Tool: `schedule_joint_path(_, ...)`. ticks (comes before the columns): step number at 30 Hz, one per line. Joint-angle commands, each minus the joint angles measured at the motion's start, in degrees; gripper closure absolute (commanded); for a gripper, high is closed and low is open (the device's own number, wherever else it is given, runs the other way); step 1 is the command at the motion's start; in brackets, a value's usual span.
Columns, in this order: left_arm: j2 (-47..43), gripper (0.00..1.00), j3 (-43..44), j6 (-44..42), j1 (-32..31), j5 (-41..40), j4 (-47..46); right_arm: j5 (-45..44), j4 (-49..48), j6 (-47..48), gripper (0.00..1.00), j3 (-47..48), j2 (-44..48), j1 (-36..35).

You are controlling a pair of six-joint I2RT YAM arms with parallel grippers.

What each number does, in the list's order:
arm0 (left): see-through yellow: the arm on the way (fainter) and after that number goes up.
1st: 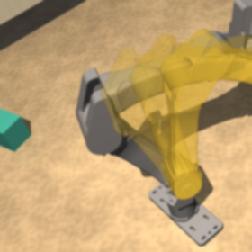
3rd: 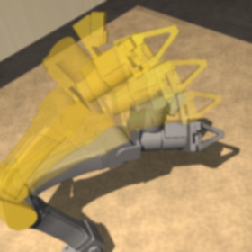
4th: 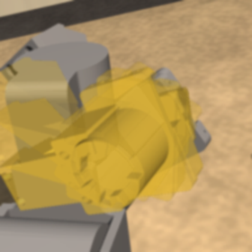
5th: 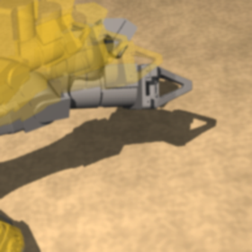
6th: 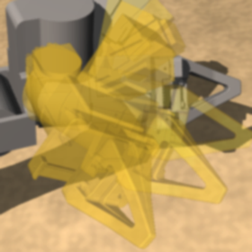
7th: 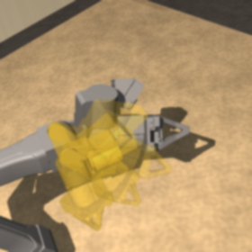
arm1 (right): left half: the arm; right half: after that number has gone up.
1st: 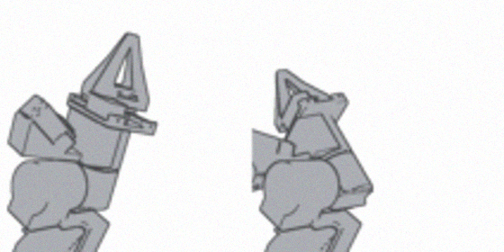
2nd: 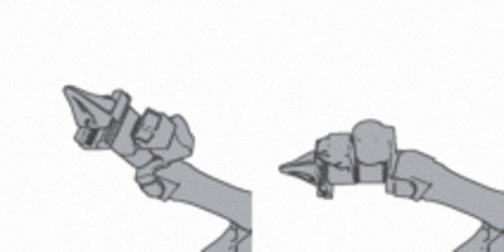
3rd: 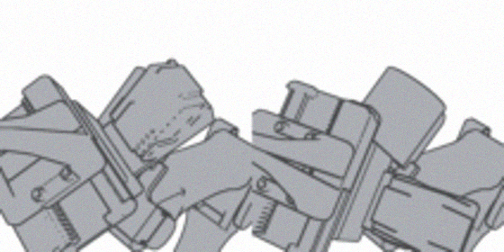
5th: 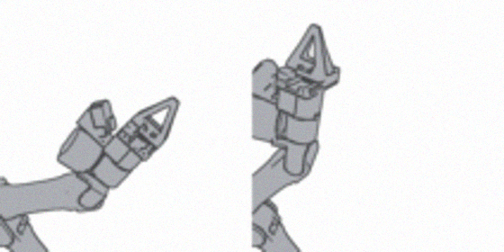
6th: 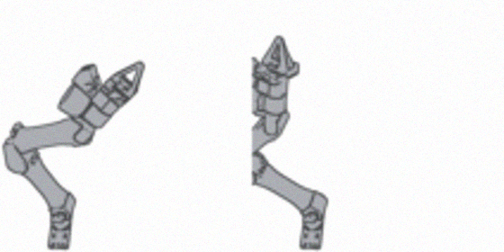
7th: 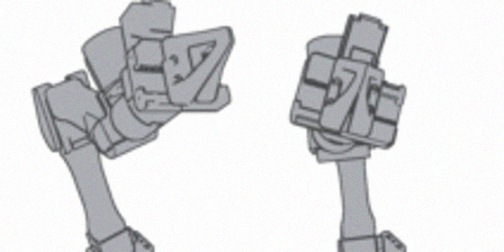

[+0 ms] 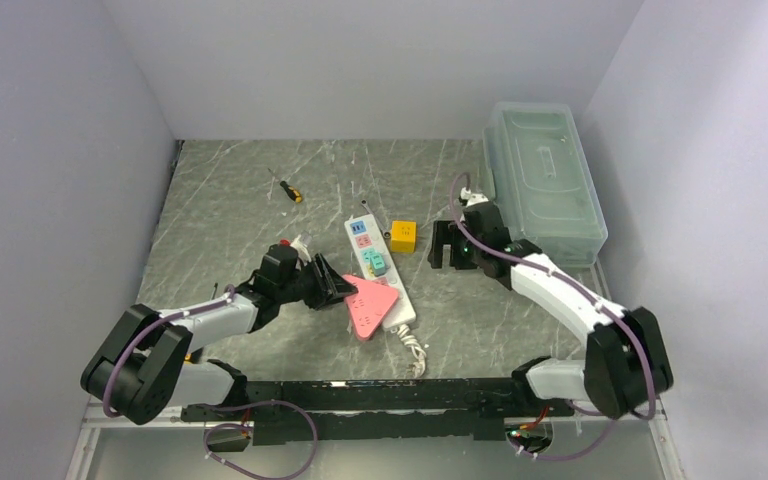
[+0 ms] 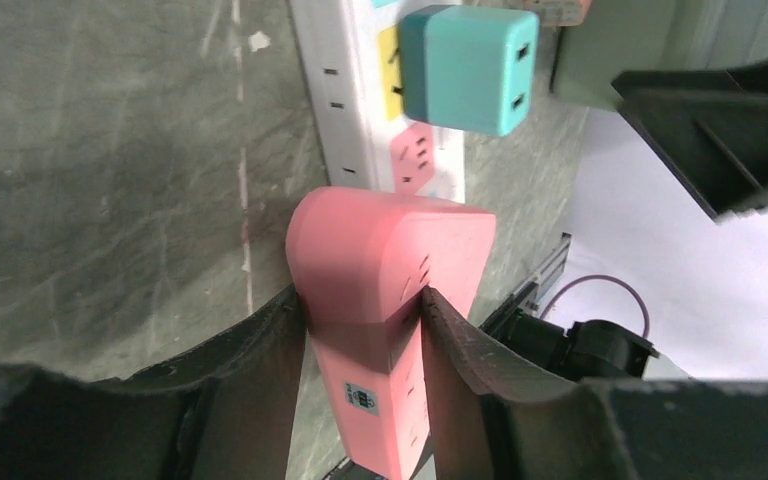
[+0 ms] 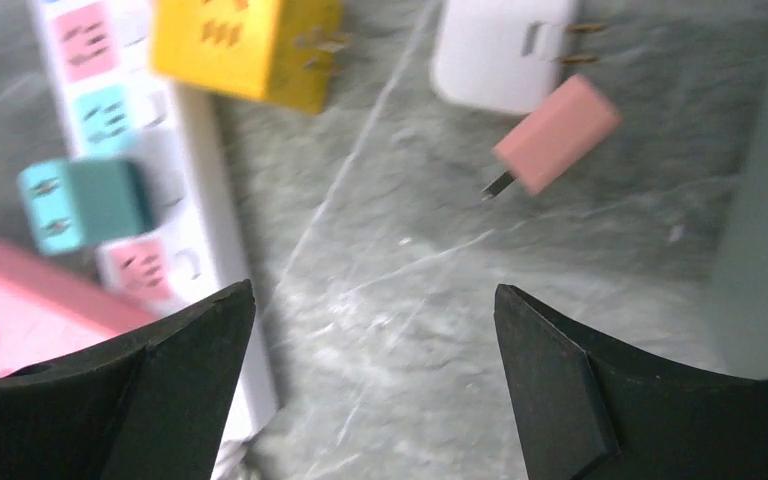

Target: Pull the plug off the socket

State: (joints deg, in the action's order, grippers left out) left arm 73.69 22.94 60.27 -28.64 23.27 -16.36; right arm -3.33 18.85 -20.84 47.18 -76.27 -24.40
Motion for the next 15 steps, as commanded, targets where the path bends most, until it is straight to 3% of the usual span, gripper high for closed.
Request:
schedule_joint_path(1, -0.3, 0.49, -1.6, -1.9, -0.4, -1.1, 2.4, 15.9, -6.2, -2.6, 0.07, -6.2, 7.2, -0.4)
schedule_joint_path(4, -0.8, 0.43, -2.2, -1.6, -0.3, -0.9, 2.1, 19.6, -9.4, -3.2, 0.06, -11.0, 11.9, -3.9)
schedule_joint_path(10, -2.3, 0.37, -3.5, -1.5, -0.4, -0.4, 2.5, 6.2, -7.2, -6.0, 0.05, -15.7, 18.0, -17.7)
schedule_joint_path(15, -4.3, 0.33, -4.9, -0.4, -0.5, 0.2, 2.1, -1.3, -6.2, -10.8, 0.1, -15.9, 16.7, -26.7)
